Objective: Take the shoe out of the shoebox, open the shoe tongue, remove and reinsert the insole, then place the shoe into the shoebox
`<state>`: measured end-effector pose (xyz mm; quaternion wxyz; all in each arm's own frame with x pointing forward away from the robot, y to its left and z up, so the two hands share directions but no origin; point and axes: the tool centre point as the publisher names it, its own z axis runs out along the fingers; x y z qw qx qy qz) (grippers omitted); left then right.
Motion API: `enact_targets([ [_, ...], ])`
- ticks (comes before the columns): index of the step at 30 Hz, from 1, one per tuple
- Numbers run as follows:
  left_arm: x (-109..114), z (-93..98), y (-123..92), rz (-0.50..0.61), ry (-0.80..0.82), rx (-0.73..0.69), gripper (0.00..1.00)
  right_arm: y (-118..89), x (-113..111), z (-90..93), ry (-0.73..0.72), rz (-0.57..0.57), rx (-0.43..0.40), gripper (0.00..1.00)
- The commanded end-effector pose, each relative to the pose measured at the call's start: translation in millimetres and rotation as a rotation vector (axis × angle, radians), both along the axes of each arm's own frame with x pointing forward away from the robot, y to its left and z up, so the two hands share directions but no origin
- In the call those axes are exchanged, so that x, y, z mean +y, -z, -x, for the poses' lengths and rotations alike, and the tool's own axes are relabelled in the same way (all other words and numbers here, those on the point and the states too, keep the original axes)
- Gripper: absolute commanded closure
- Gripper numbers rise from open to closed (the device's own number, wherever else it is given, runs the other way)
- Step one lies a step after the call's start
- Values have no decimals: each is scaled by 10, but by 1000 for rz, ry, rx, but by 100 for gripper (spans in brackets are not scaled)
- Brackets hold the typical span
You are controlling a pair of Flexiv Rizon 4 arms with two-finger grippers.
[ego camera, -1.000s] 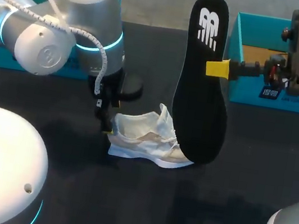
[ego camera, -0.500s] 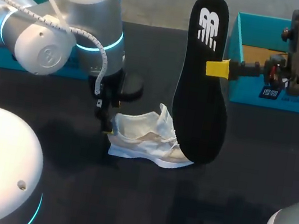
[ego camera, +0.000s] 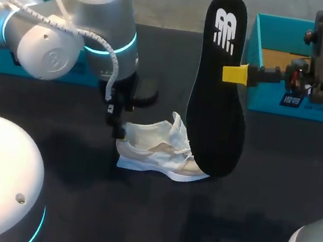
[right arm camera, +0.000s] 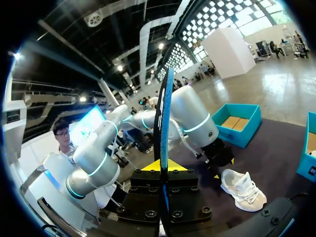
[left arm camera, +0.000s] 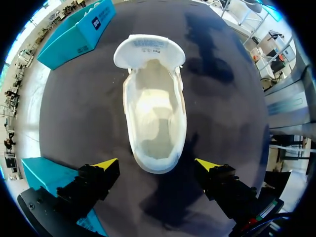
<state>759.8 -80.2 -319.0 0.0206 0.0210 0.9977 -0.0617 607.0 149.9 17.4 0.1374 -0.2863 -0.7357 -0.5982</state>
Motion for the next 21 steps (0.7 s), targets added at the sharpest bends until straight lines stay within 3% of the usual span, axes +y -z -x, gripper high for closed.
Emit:
enact_targets([
  [1, -137, -45, -84, -7, 1, -5, 0, -5, 30, -21, -1, 3, 3, 100],
  [11, -603, -339, -27, 16, 34, -3, 0, -5, 30, -21, -1, 3, 3, 100],
  [21, -967, -523, 284, 34, 80, 73, 0, -5, 30, -21, -1, 3, 3, 100],
])
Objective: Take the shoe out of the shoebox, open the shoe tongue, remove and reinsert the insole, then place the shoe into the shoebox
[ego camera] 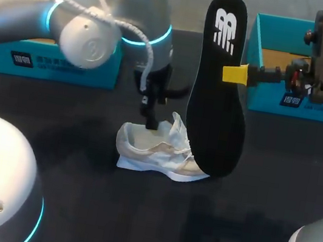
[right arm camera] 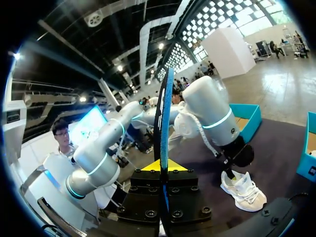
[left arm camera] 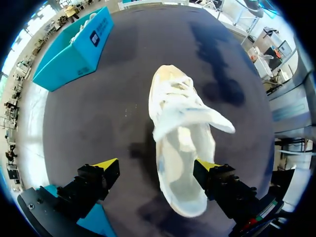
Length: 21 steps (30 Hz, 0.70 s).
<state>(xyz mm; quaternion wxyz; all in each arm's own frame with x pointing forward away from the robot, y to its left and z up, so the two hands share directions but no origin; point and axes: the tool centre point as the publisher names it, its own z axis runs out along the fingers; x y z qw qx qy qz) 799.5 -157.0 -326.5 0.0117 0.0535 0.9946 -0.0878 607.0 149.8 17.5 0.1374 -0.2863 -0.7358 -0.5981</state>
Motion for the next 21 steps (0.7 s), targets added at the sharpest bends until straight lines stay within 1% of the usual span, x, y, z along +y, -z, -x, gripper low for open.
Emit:
enact_targets([
  [1, -223, -123, 236, -22, 19, 59, 0, -4, 30, -22, -1, 2, 3, 100],
  [5, -291, -136, 351, -30, 28, 74, 0, -4, 30, -22, -1, 2, 3, 100],
  [6, -306, -147, 416, -29, 29, 86, 0, -4, 30, -22, -1, 2, 3, 100],
  [10, -321, -139, 545, -28, 27, 111, 9, -4, 30, -22, -1, 2, 3, 100],
  [12, -321, -135, 556, -27, 27, 112, 9, -4, 30, -22, -1, 2, 3, 100],
  [13, -325, -112, 641, -33, 29, 131, 11, -4, 30, -22, -1, 2, 3, 100],
  [15, -329, -98, 695, -36, 30, 142, 14, -4, 30, -22, -1, 2, 3, 100],
  [16, -331, -94, 714, -36, 30, 146, 18, -4, 30, -22, -1, 2, 3, 100],
  [17, -332, -89, 726, -34, 31, 152, 28, -4, 30, -22, -1, 2, 3, 100],
  [18, -333, -84, 730, -34, 31, 154, 51, -4, 30, -22, -1, 2, 3, 100],
  [20, -333, -66, 725, -32, 35, 156, 60, -4, 30, -22, -1, 2, 3, 100],
  [21, -331, -56, 719, -31, 36, 156, 75, -4, 30, -22, -1, 2, 3, 100],
])
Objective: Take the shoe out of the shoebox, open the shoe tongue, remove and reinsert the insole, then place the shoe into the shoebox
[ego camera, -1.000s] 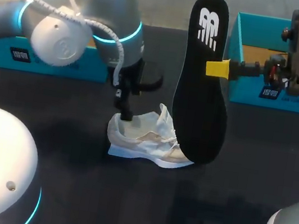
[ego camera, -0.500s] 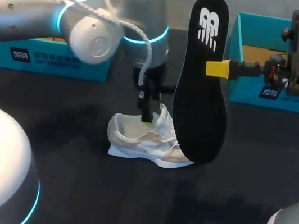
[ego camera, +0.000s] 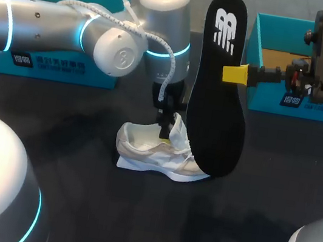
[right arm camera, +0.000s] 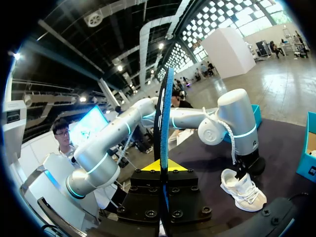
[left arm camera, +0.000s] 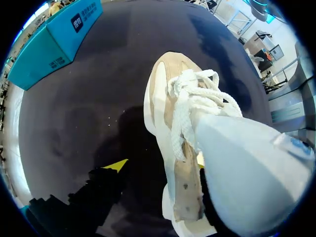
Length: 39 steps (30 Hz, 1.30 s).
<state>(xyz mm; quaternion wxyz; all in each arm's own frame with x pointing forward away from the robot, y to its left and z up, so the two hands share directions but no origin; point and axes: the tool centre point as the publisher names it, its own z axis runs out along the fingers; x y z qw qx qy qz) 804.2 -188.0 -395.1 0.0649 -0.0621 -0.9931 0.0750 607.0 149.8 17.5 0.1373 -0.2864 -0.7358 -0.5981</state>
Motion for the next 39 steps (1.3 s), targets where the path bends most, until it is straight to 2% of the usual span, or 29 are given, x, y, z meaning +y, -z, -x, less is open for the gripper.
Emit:
enact_targets([
  [1, -13, 0, 23, 6, 5, 6, 100, -3, 31, -22, -1, 2, 3, 100],
  [15, 43, 90, -75, 28, 13, -16, 100, -3, 31, -22, -1, 2, 3, 100],
  [17, 43, 106, -158, 19, 77, -44, 100, -3, 31, -22, -1, 2, 3, 100],
  [26, 50, 42, -415, -127, 674, 24, 100, -3, 31, -22, -1, 2, 3, 100],
  [31, 95, -43, -546, -187, 860, 27, 100, -3, 31, -22, -1, 2, 3, 100],
  [35, 160, 5, -605, -194, 1134, -10, 100, -3, 31, -22, -1, 2, 3, 100],
  [39, 177, -1, -588, -187, 1309, -59, 100, -3, 31, -22, -1, 2, 3, 100],
])
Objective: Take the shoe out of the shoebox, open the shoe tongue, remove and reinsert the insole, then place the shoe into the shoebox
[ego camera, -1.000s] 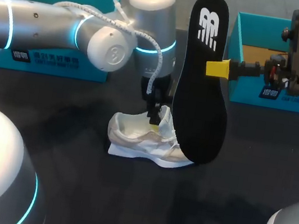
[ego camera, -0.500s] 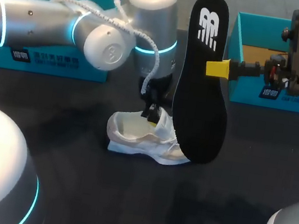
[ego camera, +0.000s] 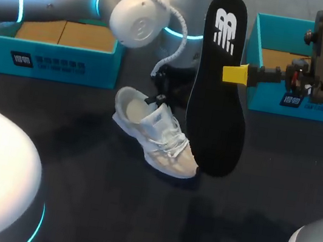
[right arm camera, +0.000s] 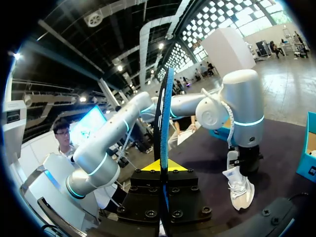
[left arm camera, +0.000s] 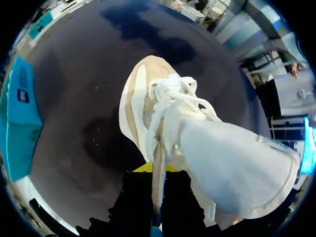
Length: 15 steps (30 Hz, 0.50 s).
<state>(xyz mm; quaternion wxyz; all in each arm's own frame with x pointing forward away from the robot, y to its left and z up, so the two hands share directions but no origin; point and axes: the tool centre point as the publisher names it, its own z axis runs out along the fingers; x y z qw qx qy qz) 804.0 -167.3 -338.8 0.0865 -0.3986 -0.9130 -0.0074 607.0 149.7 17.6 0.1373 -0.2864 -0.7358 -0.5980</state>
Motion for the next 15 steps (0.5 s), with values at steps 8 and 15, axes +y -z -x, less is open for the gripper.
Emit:
enact_targets([
  [8, -99, -65, 5, -38, 831, -149, 100, -3, 31, -22, -1, 2, 3, 100],
  [15, -196, -117, -57, 46, 924, -128, 100, -3, 31, -22, -1, 2, 3, 100],
])
